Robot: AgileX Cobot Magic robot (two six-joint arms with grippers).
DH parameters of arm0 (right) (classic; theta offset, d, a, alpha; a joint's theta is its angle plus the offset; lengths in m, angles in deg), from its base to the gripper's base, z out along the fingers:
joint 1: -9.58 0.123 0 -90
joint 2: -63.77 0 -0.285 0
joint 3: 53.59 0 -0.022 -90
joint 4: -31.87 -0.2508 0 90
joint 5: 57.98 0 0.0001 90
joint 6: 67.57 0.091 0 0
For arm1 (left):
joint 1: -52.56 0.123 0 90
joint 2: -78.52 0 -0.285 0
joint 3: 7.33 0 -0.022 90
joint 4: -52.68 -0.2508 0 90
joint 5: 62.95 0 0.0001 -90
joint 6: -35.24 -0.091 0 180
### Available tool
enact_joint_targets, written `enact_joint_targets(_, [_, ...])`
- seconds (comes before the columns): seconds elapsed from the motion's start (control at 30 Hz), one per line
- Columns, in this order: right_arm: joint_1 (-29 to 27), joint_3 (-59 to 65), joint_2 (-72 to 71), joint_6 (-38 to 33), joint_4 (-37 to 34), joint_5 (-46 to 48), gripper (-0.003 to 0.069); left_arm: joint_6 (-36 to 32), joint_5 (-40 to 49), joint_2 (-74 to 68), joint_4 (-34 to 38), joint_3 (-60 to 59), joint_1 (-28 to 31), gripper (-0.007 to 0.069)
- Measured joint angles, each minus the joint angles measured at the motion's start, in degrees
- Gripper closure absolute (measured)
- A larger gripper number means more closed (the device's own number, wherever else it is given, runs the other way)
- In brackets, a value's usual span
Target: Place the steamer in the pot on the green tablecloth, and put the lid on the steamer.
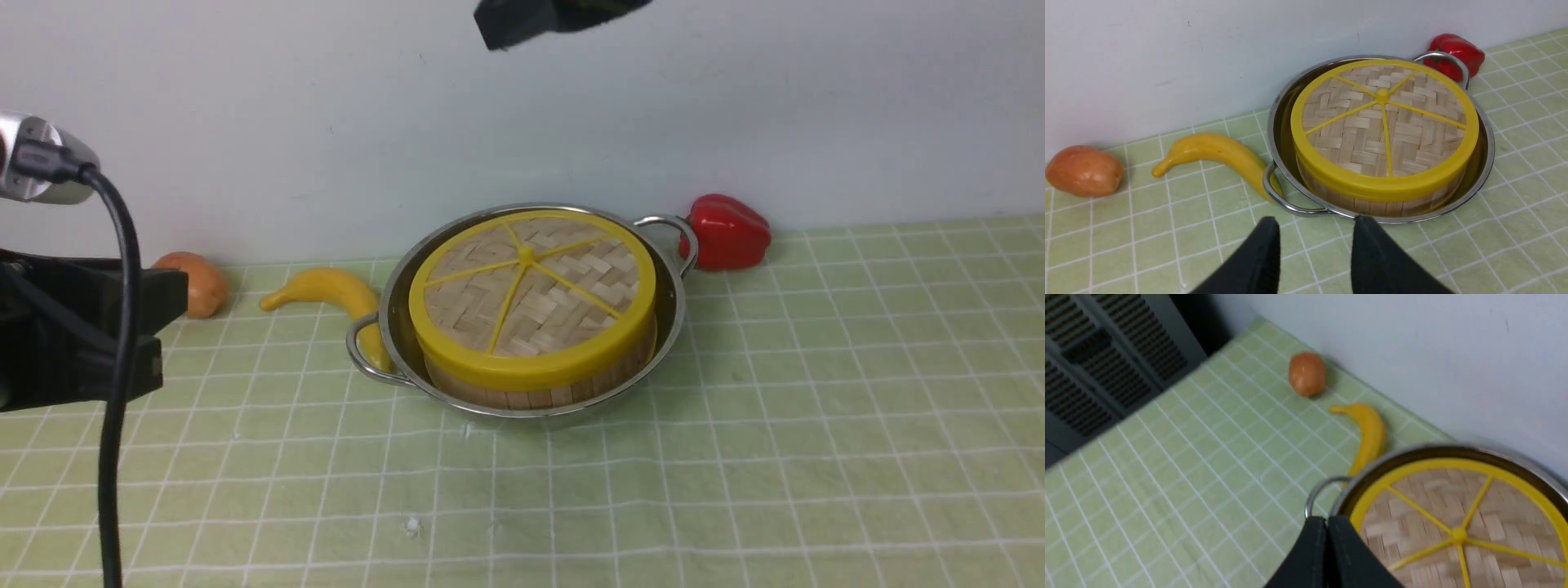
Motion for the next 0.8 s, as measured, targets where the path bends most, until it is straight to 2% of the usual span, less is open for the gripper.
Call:
enact_joint_targets(0.13, [0.0, 15.8, -8.4, 0.3, 4.4, 0.0, 0.0626, 0.0, 0.0, 0.0, 0.0, 0.0, 0.0, 0.0382])
enact_joint_targets(0.23, [0.0, 32.8, -17.8, 0.5, 7.6, -5.4, 0.0612, 0.0, 0.0, 0.0, 0.0, 0.0, 0.0, 0.0382])
enact_joint_targets(0.27, [0.0, 42.9, -23.8, 0.5, 9.1, -11.7, 0.0603, 0.0, 0.0, 0.0, 0.0, 0.0, 0.0, 0.0382])
enact_joint_targets(0.3, [0.0, 42.9, -24.5, 0.5, 9.1, -11.7, 0.0603, 0.0, 0.0, 0.0, 0.0, 0.0, 0.0, 0.0382])
enact_joint_targets(0.4, [-0.3, 65.2, -37.1, 0.5, 11.6, -27.3, 0.0582, 0.0, 0.0, 0.0, 0.0, 0.0, 0.0, 0.0382])
enact_joint_targets(0.47, [-1.0, 71.1, -41.4, 0.5, 11.6, -32.2, 0.0575, 0.0, 0.0, 0.0, 0.0, 0.0, 0.0, 0.0382])
enact_joint_targets(0.5, [-2.8, 82.0, -48.3, 0.6, 11.6, -38.8, 0.0566, 0.0, 0.0, 0.0, 0.0, 0.0, 0.0, 0.0382])
enact_joint_targets(0.57, [-5.8, 91.5, -56.4, 0.6, 11.6, -44.9, 0.0557, 0.0, 0.0, 0.0, 0.0, 0.0, 0.0, 0.0382])
enact_joint_targets(0.63, [-7.4, 95.7, -60.3, 0.6, 11.6, -47.5, 0.0551, 0.0, 0.0, 0.0, 0.0, 0.0, 0.0, 0.0382])
enact_joint_targets(0.8, [-16.6, 111.0, -77.2, 0.6, 11.4, -56.4, 0.0524, 0.0, 0.0, 0.0, 0.0, 0.0, 0.0, 0.0382])
